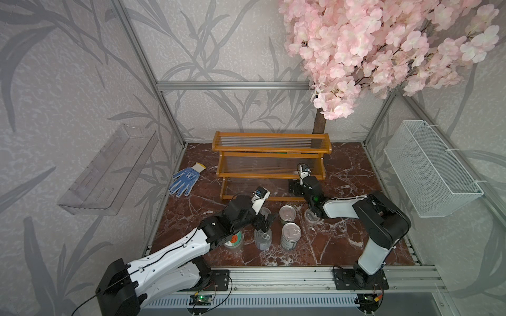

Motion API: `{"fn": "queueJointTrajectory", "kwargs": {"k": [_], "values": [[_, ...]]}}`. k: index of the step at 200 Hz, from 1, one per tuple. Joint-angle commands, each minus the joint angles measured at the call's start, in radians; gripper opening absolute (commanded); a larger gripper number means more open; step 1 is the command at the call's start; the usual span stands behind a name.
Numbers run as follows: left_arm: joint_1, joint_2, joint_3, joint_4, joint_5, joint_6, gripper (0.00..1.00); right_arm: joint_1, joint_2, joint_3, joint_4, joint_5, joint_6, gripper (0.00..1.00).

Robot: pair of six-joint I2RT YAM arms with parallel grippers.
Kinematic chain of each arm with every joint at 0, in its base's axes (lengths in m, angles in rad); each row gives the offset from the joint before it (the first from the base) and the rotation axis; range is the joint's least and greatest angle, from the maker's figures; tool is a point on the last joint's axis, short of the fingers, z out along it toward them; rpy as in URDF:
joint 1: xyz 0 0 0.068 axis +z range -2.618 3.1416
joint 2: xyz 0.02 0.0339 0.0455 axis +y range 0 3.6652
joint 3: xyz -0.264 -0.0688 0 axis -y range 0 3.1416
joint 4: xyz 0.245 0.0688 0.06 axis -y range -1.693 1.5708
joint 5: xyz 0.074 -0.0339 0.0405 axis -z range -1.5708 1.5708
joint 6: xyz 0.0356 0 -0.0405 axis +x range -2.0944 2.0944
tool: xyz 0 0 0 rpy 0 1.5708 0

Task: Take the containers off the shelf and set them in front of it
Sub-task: 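Pick up a container from the shelf.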

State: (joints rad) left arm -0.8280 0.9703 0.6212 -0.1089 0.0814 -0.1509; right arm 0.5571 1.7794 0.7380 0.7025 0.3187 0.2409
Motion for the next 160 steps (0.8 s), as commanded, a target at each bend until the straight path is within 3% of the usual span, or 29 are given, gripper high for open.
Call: {"fn": "queueJointTrajectory", "kwargs": {"k": [1, 20, 52, 160], "values": [[0.007, -0.006, -0.009, 0.014, 0.012, -0.005, 1.00, -0.005, 0.003, 0.013, 0.025, -0.013, -0.020, 0.92], [0.008, -0.010, -0.013, 0.010, 0.012, -0.003, 1.00, -0.005, -0.009, -0.006, 0.024, -0.046, -0.022, 0.83], [0.011, -0.005, -0.011, 0.007, 0.015, 0.001, 1.00, -0.003, -0.061, -0.049, 0.023, -0.077, -0.048, 0.76], [0.016, 0.006, -0.021, 0.022, 0.026, -0.003, 1.00, 0.004, -0.342, -0.135, -0.214, -0.212, -0.089, 0.72]]}}
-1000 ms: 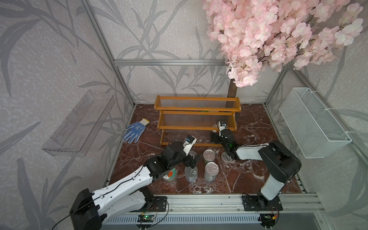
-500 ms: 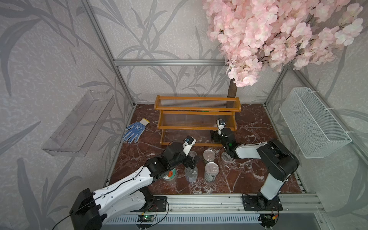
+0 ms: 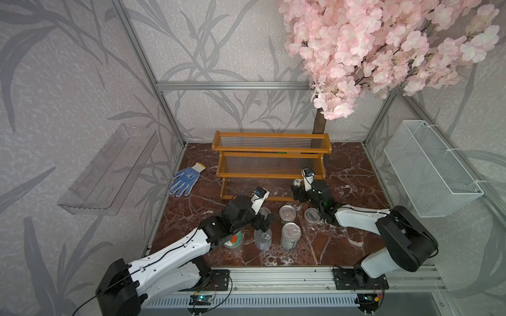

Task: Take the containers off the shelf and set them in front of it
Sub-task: 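Pick up a container from the shelf, then place the container at the center of the board.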

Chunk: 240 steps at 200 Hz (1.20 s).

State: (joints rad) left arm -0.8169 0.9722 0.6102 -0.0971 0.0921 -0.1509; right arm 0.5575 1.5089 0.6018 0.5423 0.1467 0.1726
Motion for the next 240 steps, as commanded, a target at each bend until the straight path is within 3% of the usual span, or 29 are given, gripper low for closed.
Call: {"fn": "queueJointTrajectory", "kwargs": {"k": [1, 44, 80, 137, 171, 214, 240], "values": [[0.005, 0.004, -0.009, 0.009, 0.014, -0.002, 1.00, 0.004, -0.075, 0.002, -0.057, -0.041, -0.021, 0.72], [0.007, -0.005, -0.017, 0.008, 0.015, -0.007, 1.00, 0.007, -0.240, 0.003, -0.234, -0.122, -0.038, 0.72], [0.008, -0.005, -0.008, 0.003, 0.011, 0.000, 1.00, 0.024, -0.451, 0.015, -0.573, -0.179, -0.053, 0.72], [0.020, 0.011, 0.002, 0.003, 0.029, 0.010, 1.00, 0.164, -0.763, -0.013, -0.925, -0.037, 0.053, 0.73], [0.024, 0.017, 0.013, -0.006, 0.033, 0.007, 1.00, 0.310, -0.912, -0.037, -1.116, 0.137, 0.183, 0.72], [0.024, 0.023, 0.035, -0.047, 0.037, 0.006, 1.00, 0.532, -0.983, -0.090, -1.196, 0.283, 0.361, 0.71], [0.024, 0.028, 0.055, -0.078, 0.032, 0.013, 1.00, 0.636, -0.980, -0.147, -1.143, 0.365, 0.410, 0.72]]}}
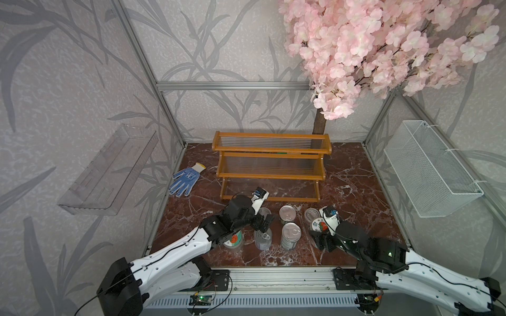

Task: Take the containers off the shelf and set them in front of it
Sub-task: Place the container at the center of the board.

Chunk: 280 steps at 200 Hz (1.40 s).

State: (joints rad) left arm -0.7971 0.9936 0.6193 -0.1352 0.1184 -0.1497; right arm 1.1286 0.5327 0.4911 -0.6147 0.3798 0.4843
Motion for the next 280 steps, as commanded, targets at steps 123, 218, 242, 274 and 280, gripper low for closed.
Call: {"fn": "queueJointTrajectory", "kwargs": {"k": [123, 218, 242, 274, 280], "values": [[0.008, -0.052, 0.037, -0.096, -0.036, -0.016, 1.00, 0.102, 0.058, -0.262, 0.317, 0.163, 0.129, 0.86], [0.022, -0.104, 0.023, -0.116, -0.065, -0.018, 1.00, 0.103, 0.002, -0.183, 0.161, 0.198, 0.144, 0.99], [0.048, -0.106, 0.052, -0.165, -0.111, -0.014, 1.00, 0.103, -0.018, -0.105, 0.081, 0.273, 0.124, 0.99], [0.092, -0.158, 0.091, -0.226, -0.169, -0.052, 1.00, 0.098, -0.029, 0.018, 0.035, 0.307, 0.070, 0.99], [0.103, -0.166, 0.098, -0.254, -0.188, -0.065, 1.00, 0.092, -0.024, 0.042, 0.025, 0.301, 0.068, 0.99]]}}
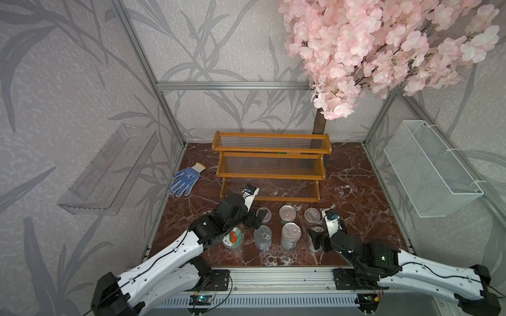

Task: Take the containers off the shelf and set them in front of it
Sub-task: Place the container at the center of the board, then reset both arms

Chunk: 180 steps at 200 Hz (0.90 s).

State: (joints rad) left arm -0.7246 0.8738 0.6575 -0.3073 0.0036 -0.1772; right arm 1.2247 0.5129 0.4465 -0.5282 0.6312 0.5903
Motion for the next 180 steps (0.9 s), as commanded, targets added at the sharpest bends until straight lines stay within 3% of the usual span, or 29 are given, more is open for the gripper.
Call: {"fn": "queueJointTrajectory", "kwargs": {"k": [1, 13, 20, 42, 53, 75, 94, 114, 136, 171, 180], "values": [[0.032, -0.046, 0.063, -0.088, -0.077, -0.039, 1.00, -0.005, -0.003, 0.092, -0.063, 0.049, -0.037, 0.99], [0.081, -0.042, 0.079, -0.150, -0.139, -0.064, 1.00, -0.053, 0.018, 0.140, -0.073, 0.014, -0.056, 0.99], [0.128, -0.039, 0.079, -0.161, -0.162, -0.069, 1.00, -0.134, 0.037, 0.174, -0.068, -0.056, -0.094, 0.99], [0.348, -0.038, 0.040, -0.080, -0.143, -0.087, 1.00, -0.560, 0.104, 0.259, -0.050, -0.408, -0.195, 0.99], [0.436, -0.038, 0.005, -0.028, -0.154, -0.109, 1.00, -0.706, 0.111, 0.265, -0.014, -0.496, -0.242, 0.99], [0.606, -0.054, -0.070, 0.079, -0.178, -0.140, 1.00, -0.977, 0.167, 0.269, 0.038, -0.617, -0.328, 0.99], [0.686, -0.002, -0.137, 0.198, -0.293, -0.085, 1.00, -1.163, 0.206, 0.187, 0.189, -0.656, -0.334, 0.99], [0.725, 0.082, -0.212, 0.414, -0.335, -0.045, 1.00, -1.261, 0.303, 0.041, 0.525, -0.626, -0.320, 0.99], [0.729, 0.180, -0.290, 0.686, -0.362, -0.014, 1.00, -1.282, 0.474, -0.045, 0.785, -0.587, -0.375, 0.99], [0.731, 0.417, -0.292, 0.899, -0.494, 0.004, 1.00, -1.310, 0.763, -0.132, 1.218, -0.553, -0.422, 0.99], [0.730, 0.459, -0.291, 0.948, -0.513, 0.004, 1.00, -1.318, 0.794, -0.115, 1.242, -0.569, -0.426, 0.99]]}}
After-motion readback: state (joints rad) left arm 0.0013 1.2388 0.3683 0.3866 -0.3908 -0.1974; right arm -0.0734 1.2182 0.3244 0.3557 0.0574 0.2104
